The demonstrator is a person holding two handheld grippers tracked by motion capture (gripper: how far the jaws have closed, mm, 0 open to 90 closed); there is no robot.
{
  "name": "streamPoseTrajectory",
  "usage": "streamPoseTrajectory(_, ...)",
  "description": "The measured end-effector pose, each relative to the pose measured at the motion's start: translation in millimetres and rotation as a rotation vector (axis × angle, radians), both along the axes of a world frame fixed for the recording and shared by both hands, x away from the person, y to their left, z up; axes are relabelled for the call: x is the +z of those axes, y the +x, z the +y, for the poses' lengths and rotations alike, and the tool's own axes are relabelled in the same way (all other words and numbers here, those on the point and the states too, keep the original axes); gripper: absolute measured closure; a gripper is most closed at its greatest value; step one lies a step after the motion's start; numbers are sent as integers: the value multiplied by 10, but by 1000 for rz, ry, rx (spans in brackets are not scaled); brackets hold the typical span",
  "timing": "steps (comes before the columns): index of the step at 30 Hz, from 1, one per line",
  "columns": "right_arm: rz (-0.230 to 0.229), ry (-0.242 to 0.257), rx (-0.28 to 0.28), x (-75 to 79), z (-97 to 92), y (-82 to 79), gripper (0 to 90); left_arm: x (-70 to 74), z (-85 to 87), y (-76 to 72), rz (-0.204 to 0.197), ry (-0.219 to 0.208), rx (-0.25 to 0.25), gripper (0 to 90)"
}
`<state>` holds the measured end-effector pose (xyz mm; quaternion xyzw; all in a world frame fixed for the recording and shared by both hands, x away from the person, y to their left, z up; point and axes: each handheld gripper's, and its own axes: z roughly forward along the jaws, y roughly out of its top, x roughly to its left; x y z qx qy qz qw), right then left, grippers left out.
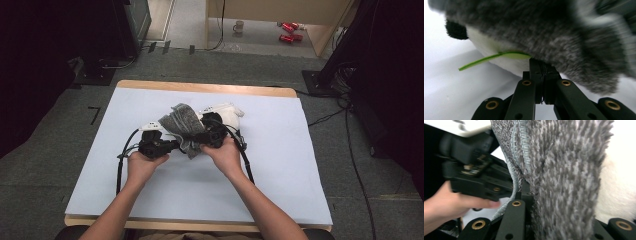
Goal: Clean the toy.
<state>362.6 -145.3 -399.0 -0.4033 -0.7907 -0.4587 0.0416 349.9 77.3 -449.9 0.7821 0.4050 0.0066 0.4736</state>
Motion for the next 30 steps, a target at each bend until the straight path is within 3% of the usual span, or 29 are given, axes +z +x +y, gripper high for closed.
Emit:
streamPoseTrajectory(4,2,-31,-33,-59,-19,61,789,-6,10,7,2,11,0,895)
streamPoseTrajectory(9,-15,-100,-29,-47,-115,98,787,-19,-2,7,4,15,-10,894)
streamPoseTrajectory(12,-15,-115,-36,-34,-215,103,786,-21,8,18,8,18,-8,894)
streamPoseTrajectory(17,-34,-165,-118,6,-480,141,786,-25,66,49,23,12,8,895)
streamPoseTrajectory(20,0,-124,-155,-5,-683,188,788,-20,62,49,21,10,7,896)
streamPoseTrajectory(28,3,-70,-214,37,-1050,242,787,-24,73,61,14,23,11,900)
streamPoseTrajectory(29,6,-62,-223,34,-1094,244,787,-34,69,67,15,74,27,900)
streamPoseTrajectory(30,7,-65,-237,29,-1149,247,787,-58,76,79,19,96,32,900)
